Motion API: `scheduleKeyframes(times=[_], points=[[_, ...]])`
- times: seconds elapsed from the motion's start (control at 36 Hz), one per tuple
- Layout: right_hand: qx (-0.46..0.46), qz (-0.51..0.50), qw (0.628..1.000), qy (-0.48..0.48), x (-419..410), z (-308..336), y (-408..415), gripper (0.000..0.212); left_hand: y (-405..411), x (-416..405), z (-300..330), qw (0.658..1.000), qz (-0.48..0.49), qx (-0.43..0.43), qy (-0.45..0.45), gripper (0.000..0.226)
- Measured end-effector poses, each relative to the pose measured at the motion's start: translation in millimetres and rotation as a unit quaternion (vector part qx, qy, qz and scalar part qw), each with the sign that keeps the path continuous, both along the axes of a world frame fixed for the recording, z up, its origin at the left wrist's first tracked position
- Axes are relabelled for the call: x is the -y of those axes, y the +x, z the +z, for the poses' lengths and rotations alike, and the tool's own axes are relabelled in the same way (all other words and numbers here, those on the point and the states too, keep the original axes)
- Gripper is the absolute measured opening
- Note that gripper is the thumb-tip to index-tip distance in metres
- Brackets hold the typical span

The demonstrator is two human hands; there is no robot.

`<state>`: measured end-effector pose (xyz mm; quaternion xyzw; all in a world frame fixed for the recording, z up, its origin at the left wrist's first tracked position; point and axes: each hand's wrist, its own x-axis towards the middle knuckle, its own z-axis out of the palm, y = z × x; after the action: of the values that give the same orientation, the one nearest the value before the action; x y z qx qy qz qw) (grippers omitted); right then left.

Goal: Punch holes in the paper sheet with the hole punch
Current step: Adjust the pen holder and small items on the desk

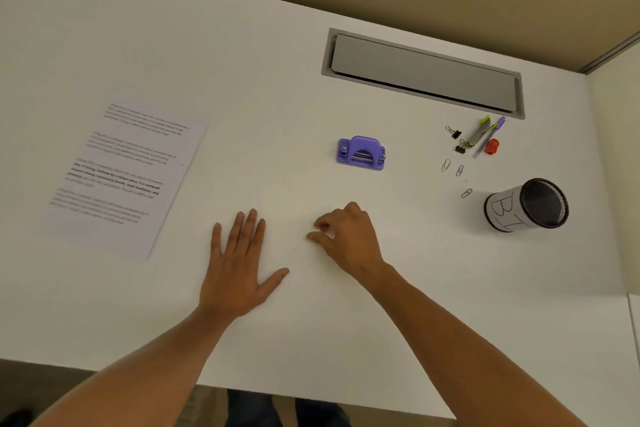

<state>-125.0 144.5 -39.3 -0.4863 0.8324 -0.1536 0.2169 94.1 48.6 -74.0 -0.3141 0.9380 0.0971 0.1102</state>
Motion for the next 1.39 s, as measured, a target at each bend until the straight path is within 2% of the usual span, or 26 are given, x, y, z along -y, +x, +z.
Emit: scheduleKeyframes(times=[0.17,0.31,0.5,0.75,0.97,1.03,1.08,1.14,1.19,1.25,1.31,1.39], points=[[0.000,-0.098,0.995,0.015,5,-5,27,0.035,-1,0,-1,1.000,0.006,-0.008,0.003,0.097],[-0.071,-0.166,0.983,0.038,9,-5,48,0.035,0,0,-1,1.000,0.009,-0.012,0.007,0.098],[-0.054,-0.226,0.970,0.066,18,1,63,0.032,-2,0,-3,1.000,0.013,-0.013,0.011,0.099],[-0.050,-0.256,0.964,0.058,22,-4,72,0.022,-2,0,-6,1.000,0.016,-0.015,0.011,0.100],[-0.140,-0.184,0.969,0.093,26,-6,76,0.018,-2,1,-6,0.999,0.017,-0.016,0.021,0.100],[-0.120,-0.173,0.971,0.114,30,-5,76,0.017,-2,1,-7,0.999,0.016,-0.018,0.023,0.100],[-0.040,-0.213,0.971,0.096,32,-4,73,0.016,-1,1,-5,1.000,0.014,-0.016,0.022,0.100],[0.125,-0.299,0.945,0.035,31,1,59,0.015,0,0,-3,0.999,0.013,-0.019,0.024,0.098],[0.285,-0.407,0.866,-0.061,25,8,39,0.015,0,0,0,0.999,0.012,-0.024,0.026,0.097],[0.338,-0.477,0.801,-0.131,14,18,13,0.020,0,1,2,0.999,0.010,-0.021,0.030,0.096],[0.364,-0.510,0.754,-0.199,0,34,-16,0.027,1,2,3,0.999,0.009,-0.015,0.035,0.096],[0.415,-0.543,0.674,-0.281,-30,64,-68,0.027,0,2,6,0.999,0.006,-0.003,0.042,0.096]])
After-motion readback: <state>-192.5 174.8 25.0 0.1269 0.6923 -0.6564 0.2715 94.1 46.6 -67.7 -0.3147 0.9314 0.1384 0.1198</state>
